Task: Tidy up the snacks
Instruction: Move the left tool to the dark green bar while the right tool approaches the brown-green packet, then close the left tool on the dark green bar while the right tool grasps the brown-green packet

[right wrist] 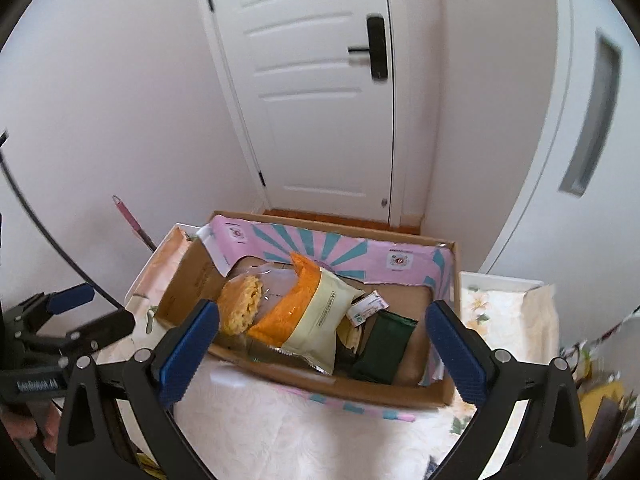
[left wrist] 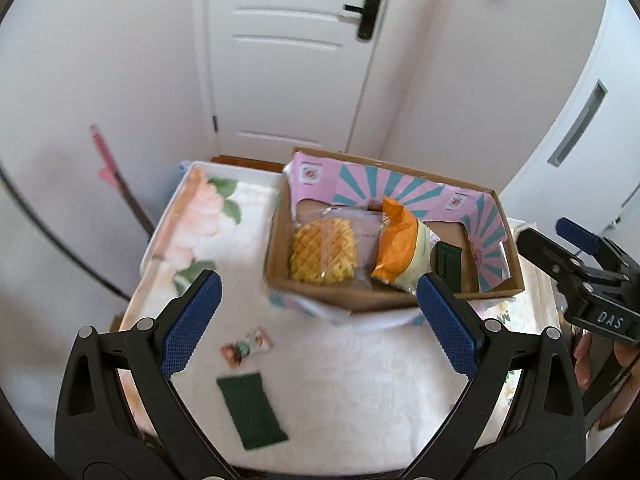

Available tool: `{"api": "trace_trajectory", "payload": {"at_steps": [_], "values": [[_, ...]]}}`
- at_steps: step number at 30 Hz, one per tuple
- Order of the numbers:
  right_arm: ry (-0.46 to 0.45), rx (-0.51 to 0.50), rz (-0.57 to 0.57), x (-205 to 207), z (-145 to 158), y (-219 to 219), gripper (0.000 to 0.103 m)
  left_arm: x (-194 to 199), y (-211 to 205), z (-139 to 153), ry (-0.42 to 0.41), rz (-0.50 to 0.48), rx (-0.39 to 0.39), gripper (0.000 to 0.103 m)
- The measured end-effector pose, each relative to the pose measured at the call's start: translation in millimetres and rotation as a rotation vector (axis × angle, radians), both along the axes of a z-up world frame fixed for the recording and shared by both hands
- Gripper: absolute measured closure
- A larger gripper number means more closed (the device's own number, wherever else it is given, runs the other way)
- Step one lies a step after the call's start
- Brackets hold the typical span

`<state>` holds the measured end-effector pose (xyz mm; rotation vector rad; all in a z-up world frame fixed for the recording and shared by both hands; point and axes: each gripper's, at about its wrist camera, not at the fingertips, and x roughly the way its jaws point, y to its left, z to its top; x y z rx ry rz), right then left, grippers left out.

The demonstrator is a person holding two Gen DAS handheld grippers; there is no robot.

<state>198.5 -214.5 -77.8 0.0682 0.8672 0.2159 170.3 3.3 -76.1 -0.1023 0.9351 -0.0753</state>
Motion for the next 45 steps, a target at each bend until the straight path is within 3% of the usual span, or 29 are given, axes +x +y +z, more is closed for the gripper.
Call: {"api": "trace_trajectory", "payload": {"at_steps": [7, 13, 24, 31, 35, 41, 45], "values": [[-0.023, 0.008, 0.052, -47.5, -0.5, -8.0, 0.001, -58.5, 17.1, -2.8, -0.005, 0.119, 0.003, 0.005], [-0.013, 0.023, 0.101, -77.2, -16.1, -10.8, 0.000, -84.5, 25.9, -31.1, 0.049, 0.168, 0.003, 0.005], [0.034, -0.007, 0.246, -106.5, -83.7, -16.9, 0.003, -94.7, 35.8, -115.2, 0.139, 0.213, -0.021, 0.005], [0.055, -0.062, 0.427, -122.9, -127.8, -26.6, 0.011, -93.7, 36.6, -160.7, 0.181, 0.227, -0.012, 0.006], [0.087, -0.076, 0.561, -128.6, -148.9, -29.4, 0.012, -89.3, 40.1, -172.0, 0.201, 0.242, -0.005, 0.007], [0.110, -0.118, 0.713, -134.1, -163.5, -30.3, 0.037, -83.5, 39.0, -177.3, 0.203, 0.236, 0.042, 0.009], [0.117, -0.157, 0.812, -144.3, -171.6, -28.5, 0.046, -80.3, 38.9, -178.3, 0.204, 0.230, 0.052, 0.010]]}}
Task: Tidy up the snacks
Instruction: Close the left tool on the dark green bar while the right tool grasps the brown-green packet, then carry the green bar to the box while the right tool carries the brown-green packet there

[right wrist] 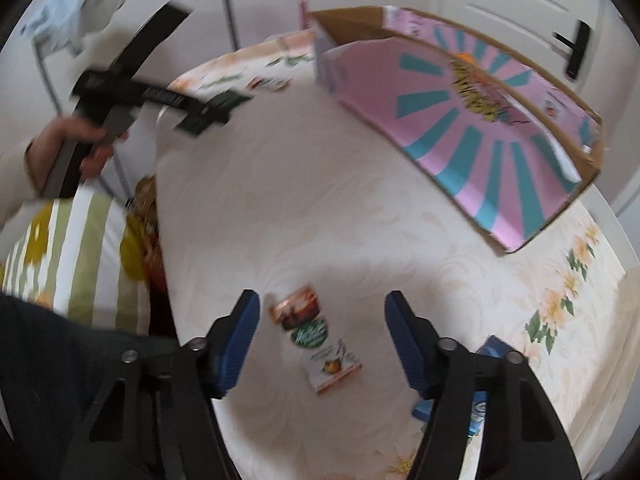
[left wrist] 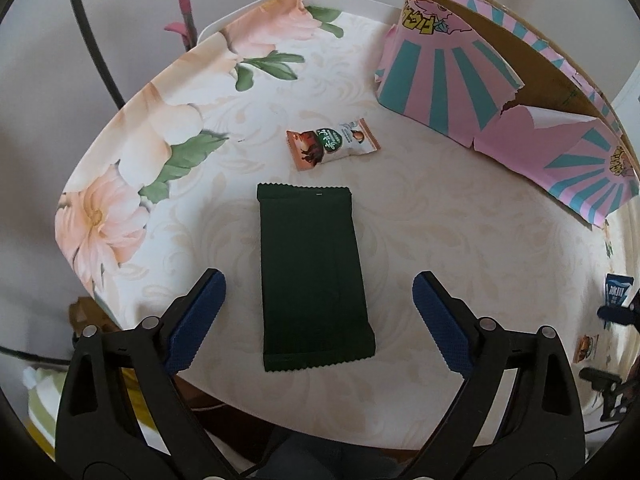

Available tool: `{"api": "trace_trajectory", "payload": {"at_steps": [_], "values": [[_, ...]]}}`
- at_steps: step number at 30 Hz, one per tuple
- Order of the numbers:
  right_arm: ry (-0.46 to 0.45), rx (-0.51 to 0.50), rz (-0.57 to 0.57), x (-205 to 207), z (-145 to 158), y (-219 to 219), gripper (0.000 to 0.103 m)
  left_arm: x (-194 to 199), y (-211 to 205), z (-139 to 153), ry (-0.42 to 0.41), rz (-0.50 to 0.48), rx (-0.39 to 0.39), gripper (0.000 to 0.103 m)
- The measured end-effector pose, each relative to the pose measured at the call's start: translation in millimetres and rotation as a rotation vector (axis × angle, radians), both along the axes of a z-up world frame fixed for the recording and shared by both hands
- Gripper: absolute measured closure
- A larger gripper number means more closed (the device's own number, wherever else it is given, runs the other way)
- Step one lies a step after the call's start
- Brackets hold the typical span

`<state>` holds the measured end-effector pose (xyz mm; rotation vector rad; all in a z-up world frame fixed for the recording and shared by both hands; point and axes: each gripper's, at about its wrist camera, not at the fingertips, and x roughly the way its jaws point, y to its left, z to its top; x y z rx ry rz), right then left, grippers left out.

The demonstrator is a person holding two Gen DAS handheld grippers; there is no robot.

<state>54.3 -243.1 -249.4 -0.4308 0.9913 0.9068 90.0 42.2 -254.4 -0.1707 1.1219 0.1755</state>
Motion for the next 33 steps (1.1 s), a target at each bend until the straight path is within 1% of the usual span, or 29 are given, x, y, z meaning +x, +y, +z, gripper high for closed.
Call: {"api": "trace_trajectory", "payload": {"at_steps": [4, 7, 9, 11, 14, 17, 20, 23, 26, 33], "values": [[-0.011, -0.047, 0.096, -9.5, -8.1, 2.2, 0.057, 3.6, 0.1, -1.0, 0.009, -0.017, 0.035, 0.018], [0.007, -0.046, 0.136, -7.5, -9.8, 1.5, 0.060, 5.2, 0.5, -1.3, 0.021, -0.036, 0.061, 0.026], [0.010, -0.055, 0.172, -5.7, -8.8, 2.3, 0.067, 5.1, 1.4, -0.4, 0.025, -0.049, 0.062, 0.033], [0.015, -0.069, 0.203, -2.5, -8.3, 3.5, 0.073, 6.8, 2.5, 1.2, 0.037, -0.069, 0.061, 0.044], [0.021, -0.095, 0.250, 0.6, -7.5, 5.2, 0.079, 11.1, 2.7, 2.5, 0.063, -0.091, 0.056, 0.055], [0.021, -0.114, 0.281, -1.0, -7.3, 6.8, 0.081, 15.6, 1.8, 3.0, 0.088, -0.114, 0.051, 0.059], [0.014, -0.127, 0.291, -3.3, -7.9, 9.2, 0.082, 17.5, 1.5, 2.4, 0.097, -0.124, 0.046, 0.060], [0.016, -0.127, 0.284, -3.8, -7.7, 9.7, 0.083, 17.9, 1.6, 2.3, 0.098, -0.124, 0.040, 0.060], [0.008, -0.130, 0.278, -4.2, -7.3, 12.5, 0.083, 16.5, 1.9, 4.2, 0.093, -0.125, 0.008, 0.060], [0.001, -0.109, 0.224, 3.1, -0.8, 13.2, 0.083, 12.1, -6.4, 17.0, 0.068, -0.140, -0.003, 0.060]]}}
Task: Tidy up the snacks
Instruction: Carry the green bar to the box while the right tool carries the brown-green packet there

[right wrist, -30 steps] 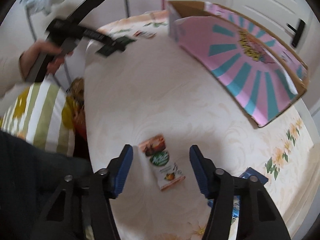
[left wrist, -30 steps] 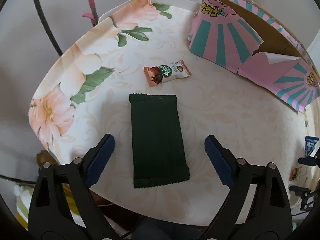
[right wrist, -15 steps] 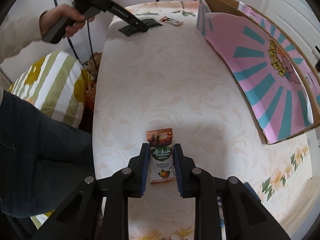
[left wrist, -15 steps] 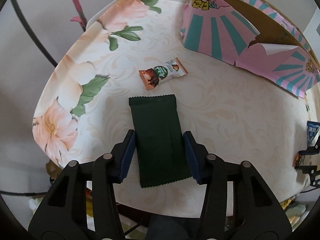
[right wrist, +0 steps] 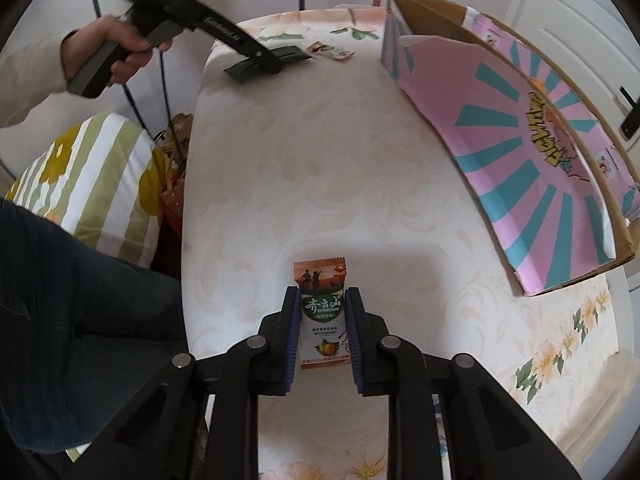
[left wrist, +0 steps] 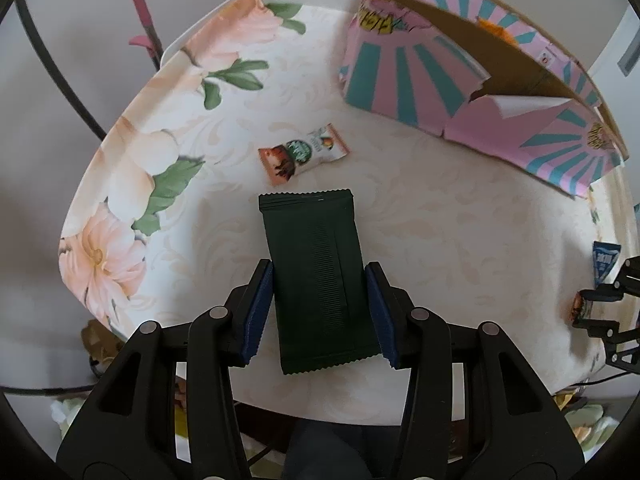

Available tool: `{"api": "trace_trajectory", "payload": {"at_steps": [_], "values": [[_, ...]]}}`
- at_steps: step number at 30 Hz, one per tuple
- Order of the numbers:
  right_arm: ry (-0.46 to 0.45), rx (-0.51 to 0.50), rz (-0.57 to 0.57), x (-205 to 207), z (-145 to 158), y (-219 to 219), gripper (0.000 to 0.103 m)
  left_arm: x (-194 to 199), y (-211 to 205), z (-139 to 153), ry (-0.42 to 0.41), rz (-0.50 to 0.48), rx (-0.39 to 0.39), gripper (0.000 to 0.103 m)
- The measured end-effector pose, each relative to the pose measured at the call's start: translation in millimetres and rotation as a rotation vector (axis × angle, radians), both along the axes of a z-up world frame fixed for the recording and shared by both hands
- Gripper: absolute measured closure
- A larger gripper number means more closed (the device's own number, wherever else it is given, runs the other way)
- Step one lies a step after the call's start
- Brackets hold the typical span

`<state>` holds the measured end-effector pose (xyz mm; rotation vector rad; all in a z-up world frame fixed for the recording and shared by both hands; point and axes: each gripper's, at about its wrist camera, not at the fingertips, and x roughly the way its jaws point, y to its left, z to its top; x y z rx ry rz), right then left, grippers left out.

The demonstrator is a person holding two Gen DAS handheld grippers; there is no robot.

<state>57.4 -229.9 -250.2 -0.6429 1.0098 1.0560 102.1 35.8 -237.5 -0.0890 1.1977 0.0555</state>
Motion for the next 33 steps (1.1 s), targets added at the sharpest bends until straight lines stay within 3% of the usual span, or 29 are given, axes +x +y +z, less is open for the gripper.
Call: {"api": "trace_trajectory", "payload": {"at_steps": [8, 19, 26, 33], "values": [[-0.017, 0.021, -0.105, 7.4, 25.7, -4.3, 0.083, -5.0, -13.0, 37.7, -0.050, -0.026, -0.022, 0.060], [-0.031, 0.131, -0.387, 29.5, 99.2, -32.2, 0.083, -9.6, -45.6, 132.9, -0.192, -0.101, -0.066, 0.060], [-0.082, 0.229, -0.587, 62.4, 158.1, -37.5, 0.083, 23.9, -64.9, 177.9, -0.284, -0.169, -0.113, 0.060], [-0.103, 0.263, -0.718, 102.2, 184.7, -30.0, 0.083, 81.8, -86.7, 187.6, -0.289, -0.246, -0.175, 0.060]]}}
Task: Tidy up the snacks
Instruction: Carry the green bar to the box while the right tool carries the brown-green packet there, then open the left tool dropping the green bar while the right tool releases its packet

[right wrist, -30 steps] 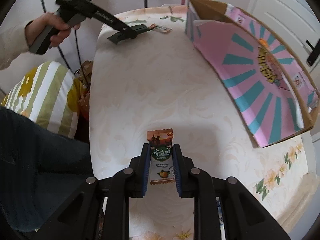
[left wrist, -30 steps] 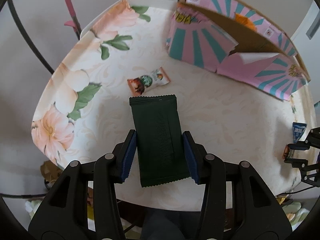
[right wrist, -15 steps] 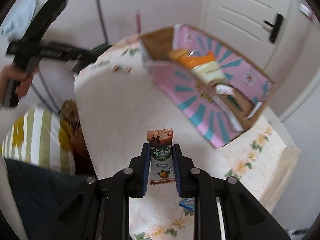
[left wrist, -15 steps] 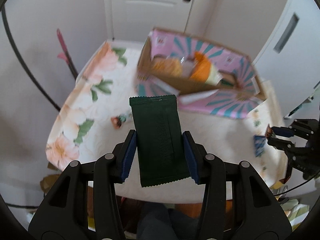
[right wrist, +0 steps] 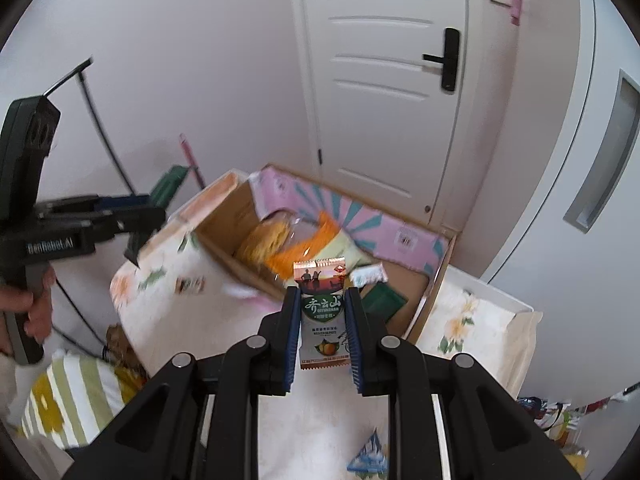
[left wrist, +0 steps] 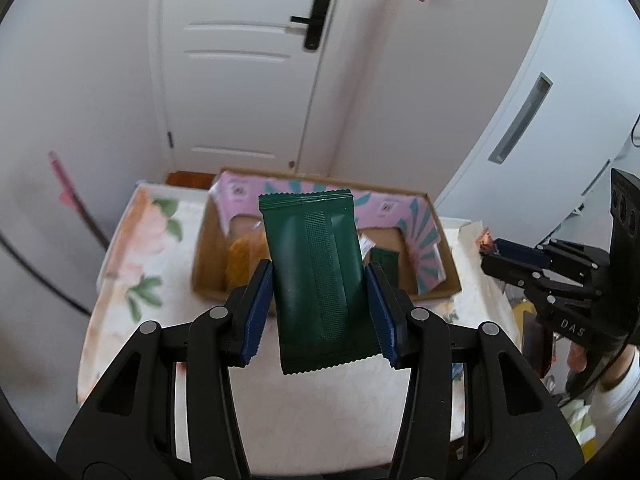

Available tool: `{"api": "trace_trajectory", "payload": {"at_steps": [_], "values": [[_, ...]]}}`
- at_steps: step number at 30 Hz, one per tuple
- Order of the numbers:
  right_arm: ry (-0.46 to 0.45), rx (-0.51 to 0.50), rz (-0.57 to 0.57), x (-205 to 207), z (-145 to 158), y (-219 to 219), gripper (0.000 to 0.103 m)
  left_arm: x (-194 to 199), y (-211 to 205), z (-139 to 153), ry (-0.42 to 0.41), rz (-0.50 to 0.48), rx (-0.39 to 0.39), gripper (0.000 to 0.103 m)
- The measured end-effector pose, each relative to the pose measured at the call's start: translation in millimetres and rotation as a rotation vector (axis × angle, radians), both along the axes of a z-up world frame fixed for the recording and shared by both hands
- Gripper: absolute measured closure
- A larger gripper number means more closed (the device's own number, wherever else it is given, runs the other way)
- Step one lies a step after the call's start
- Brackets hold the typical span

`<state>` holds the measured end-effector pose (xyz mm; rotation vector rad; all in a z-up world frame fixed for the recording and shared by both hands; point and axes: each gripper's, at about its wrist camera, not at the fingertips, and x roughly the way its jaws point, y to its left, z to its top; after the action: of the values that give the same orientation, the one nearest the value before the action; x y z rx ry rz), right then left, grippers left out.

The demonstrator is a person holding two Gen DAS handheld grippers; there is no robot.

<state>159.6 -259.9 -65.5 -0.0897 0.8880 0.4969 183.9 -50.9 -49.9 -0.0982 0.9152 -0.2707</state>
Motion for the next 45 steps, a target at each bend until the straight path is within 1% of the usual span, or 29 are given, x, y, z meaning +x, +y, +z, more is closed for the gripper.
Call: {"api": "trace_trajectory", "payload": {"at_steps": [3, 6, 13, 17, 21, 22, 23, 24, 25, 27, 29, 30, 34, 39, 42, 45], "values": [[0.012, 0.013, -0.063, 17.7, -0.4, 1.5, 0.083, 29.5, -7.3, -4.9, 0.019, -0.032, -0.010, 0.060], [0.041, 0.040, -0.123, 37.0, -7.0, 2.6, 0.083, 59.0, -13.1, -16.2, 0.052, -0.058, -0.010, 0.060], [0.102, 0.063, -0.245, 76.9, -30.1, 10.1, 0.083, 116.6, -20.7, -60.0, 0.159, -0.118, 0.015, 0.060], [0.141, 0.074, -0.305, 91.6, -43.7, 15.6, 0.083, 129.0, -25.5, -80.1, 0.197, -0.160, 0.040, 0.060], [0.169, 0.065, -0.357, 99.1, -57.1, 22.4, 0.083, 132.6, -30.8, -89.6, 0.186, -0.193, 0.096, 0.059], [0.175, 0.066, -0.368, 100.1, -59.9, 23.5, 0.083, 133.0, -32.0, -91.7, 0.177, -0.196, 0.118, 0.055], [0.184, 0.074, -0.381, 100.7, -63.7, 24.3, 0.083, 132.6, -34.1, -92.9, 0.175, -0.196, 0.142, 0.036], [0.193, 0.080, -0.390, 101.3, -66.5, 24.3, 0.083, 131.9, -36.9, -94.2, 0.176, -0.190, 0.178, 0.022], [0.203, 0.086, -0.401, 101.5, -68.9, 24.3, 0.083, 132.2, -37.4, -94.8, 0.172, -0.190, 0.190, 0.005], [0.225, 0.102, -0.423, 101.7, -72.9, 22.7, 0.083, 127.6, -36.0, -91.6, 0.143, -0.204, 0.189, 0.004], [0.242, 0.114, -0.440, 101.6, -74.7, 20.5, 0.083, 124.3, -33.8, -88.2, 0.137, -0.203, 0.209, 0.004], [0.247, 0.116, -0.447, 101.3, -75.1, 19.4, 0.083, 121.4, -31.4, -85.7, 0.129, -0.201, 0.206, 0.004], [0.258, 0.103, -0.450, 104.2, -74.0, 17.9, 0.083, 116.0, -22.3, -77.0, 0.129, -0.185, 0.187, 0.005], [0.259, 0.083, -0.453, 117.7, -74.7, 14.8, 0.083, 112.0, -14.1, -67.2, 0.115, -0.160, 0.171, 0.005], [0.275, 0.075, -0.467, 125.2, -81.1, 13.4, 0.083, 110.3, -8.0, -64.5, 0.114, -0.145, 0.165, 0.005], [0.306, 0.100, -0.472, 131.2, -89.6, 10.5, 0.083, 106.7, -3.5, -62.0, 0.113, -0.130, 0.152, 0.005]]}}
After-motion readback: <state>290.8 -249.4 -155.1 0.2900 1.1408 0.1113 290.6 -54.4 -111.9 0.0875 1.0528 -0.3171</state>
